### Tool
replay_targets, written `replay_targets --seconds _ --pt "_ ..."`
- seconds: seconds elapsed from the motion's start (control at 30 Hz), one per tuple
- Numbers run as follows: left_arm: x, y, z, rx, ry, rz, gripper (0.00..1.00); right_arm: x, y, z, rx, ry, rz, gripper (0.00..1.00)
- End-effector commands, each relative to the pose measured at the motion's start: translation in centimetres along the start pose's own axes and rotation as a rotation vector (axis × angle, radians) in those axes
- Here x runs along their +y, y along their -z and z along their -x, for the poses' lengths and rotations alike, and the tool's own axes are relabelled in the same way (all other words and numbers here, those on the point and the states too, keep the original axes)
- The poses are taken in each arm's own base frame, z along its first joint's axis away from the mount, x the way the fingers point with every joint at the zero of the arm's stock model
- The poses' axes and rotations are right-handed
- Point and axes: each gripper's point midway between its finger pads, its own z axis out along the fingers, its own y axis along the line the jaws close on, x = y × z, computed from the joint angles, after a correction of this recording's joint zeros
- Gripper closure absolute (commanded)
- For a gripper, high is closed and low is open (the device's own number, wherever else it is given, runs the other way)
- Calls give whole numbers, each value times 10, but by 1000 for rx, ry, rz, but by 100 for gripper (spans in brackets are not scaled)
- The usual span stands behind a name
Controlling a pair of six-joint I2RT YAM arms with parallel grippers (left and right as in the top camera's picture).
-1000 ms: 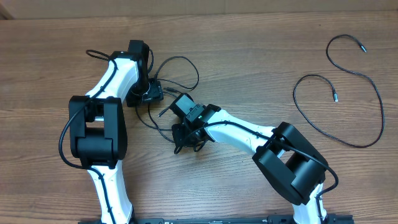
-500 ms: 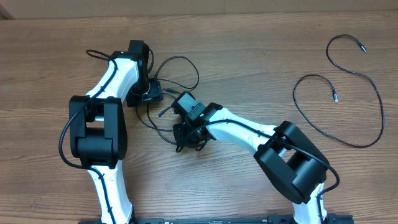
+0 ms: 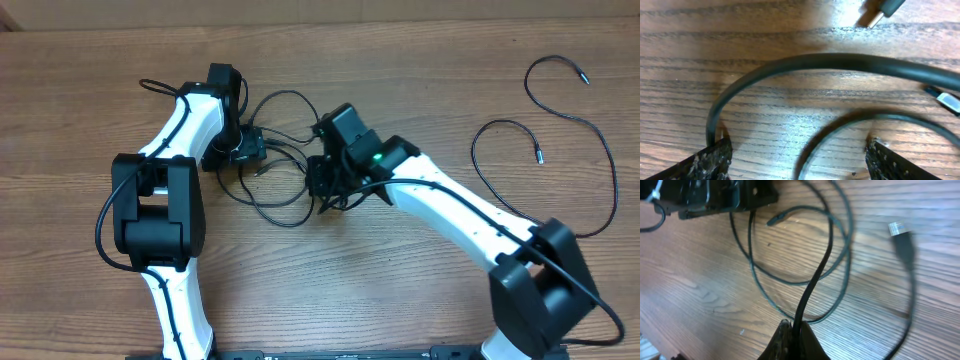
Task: Untangle cables
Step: 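Pull the right gripper up and right, stretching the cable from the left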
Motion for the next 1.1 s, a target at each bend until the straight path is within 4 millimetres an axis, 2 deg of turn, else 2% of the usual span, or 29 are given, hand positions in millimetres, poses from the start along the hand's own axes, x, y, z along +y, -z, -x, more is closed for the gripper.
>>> replay_targets --seconds 0.0,0.23,0.47,0.77,0.97,1.07 --pt "10 -29 -16 71 -12 43 2 -3 33 23 -102 0 -18 96" --pt "20 -28 -13 63 25 68 0 -31 79 38 -198 -57 -94 96" --pt "36 -28 -10 67 77 78 0 -50 108 48 -253 -105 -115 96" --pt "53 -28 -9 75 135 89 0 -65 146 65 -357 -147 -111 96" --pt "32 -27 -11 107 88 -49 0 -66 192 77 -495 -136 -105 96" --pt "12 -23 -14 125 21 -171 1 -70 222 83 -592 -143 -119 96"
